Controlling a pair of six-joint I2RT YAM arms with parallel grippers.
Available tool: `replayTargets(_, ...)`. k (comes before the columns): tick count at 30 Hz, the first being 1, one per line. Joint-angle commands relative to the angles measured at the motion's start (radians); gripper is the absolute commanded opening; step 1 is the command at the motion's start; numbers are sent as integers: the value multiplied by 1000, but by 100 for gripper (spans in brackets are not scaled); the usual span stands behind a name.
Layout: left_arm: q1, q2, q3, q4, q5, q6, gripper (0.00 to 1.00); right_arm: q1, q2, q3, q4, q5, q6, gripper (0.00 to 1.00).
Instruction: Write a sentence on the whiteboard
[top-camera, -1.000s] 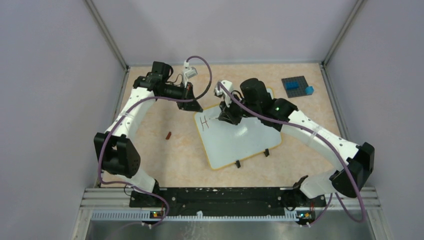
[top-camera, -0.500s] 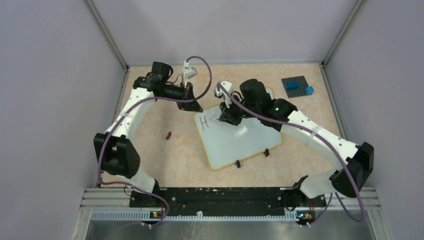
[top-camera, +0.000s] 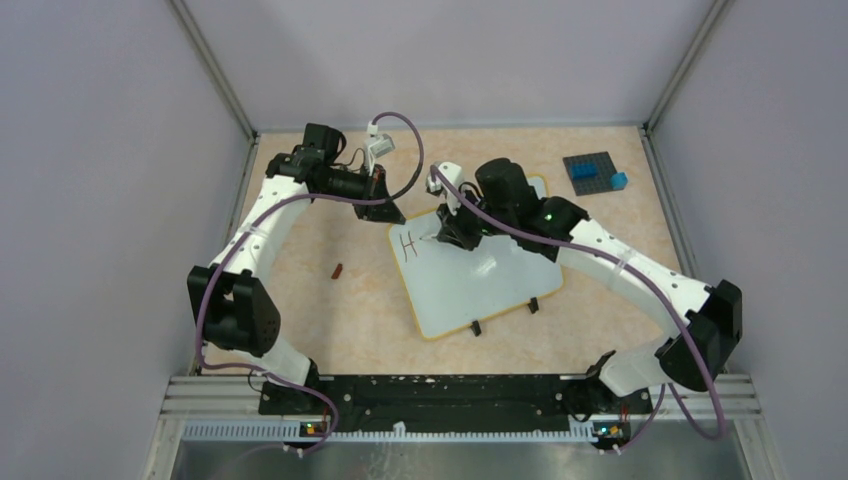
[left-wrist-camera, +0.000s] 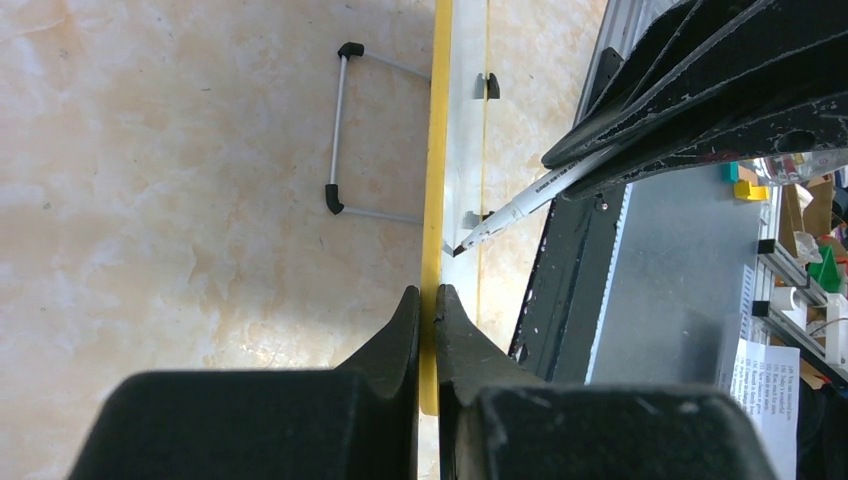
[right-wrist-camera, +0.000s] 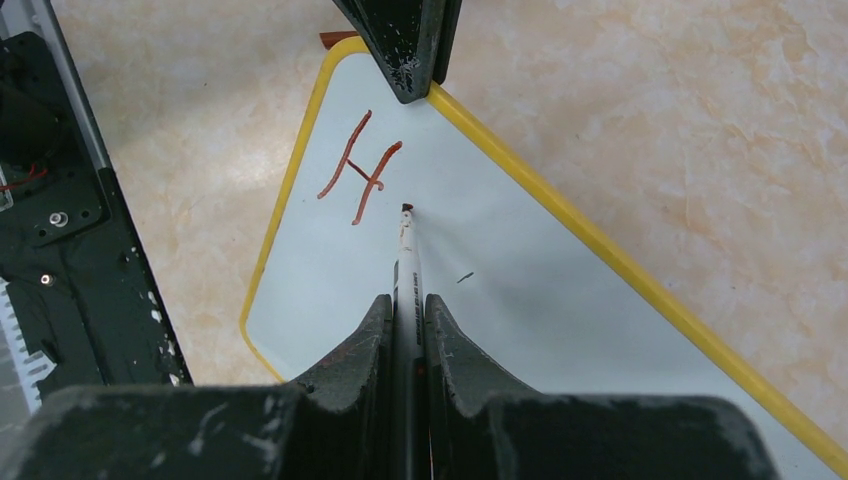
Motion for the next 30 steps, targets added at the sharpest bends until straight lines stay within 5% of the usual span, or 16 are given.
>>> replayTargets(1,-25,-18,-25,-28,7,-3,0,-5,19,33,40,12,12,0)
replayTargets(30,-25,-6,-26,-28,4,0,0,11,-23,-56,0,3,-13,0)
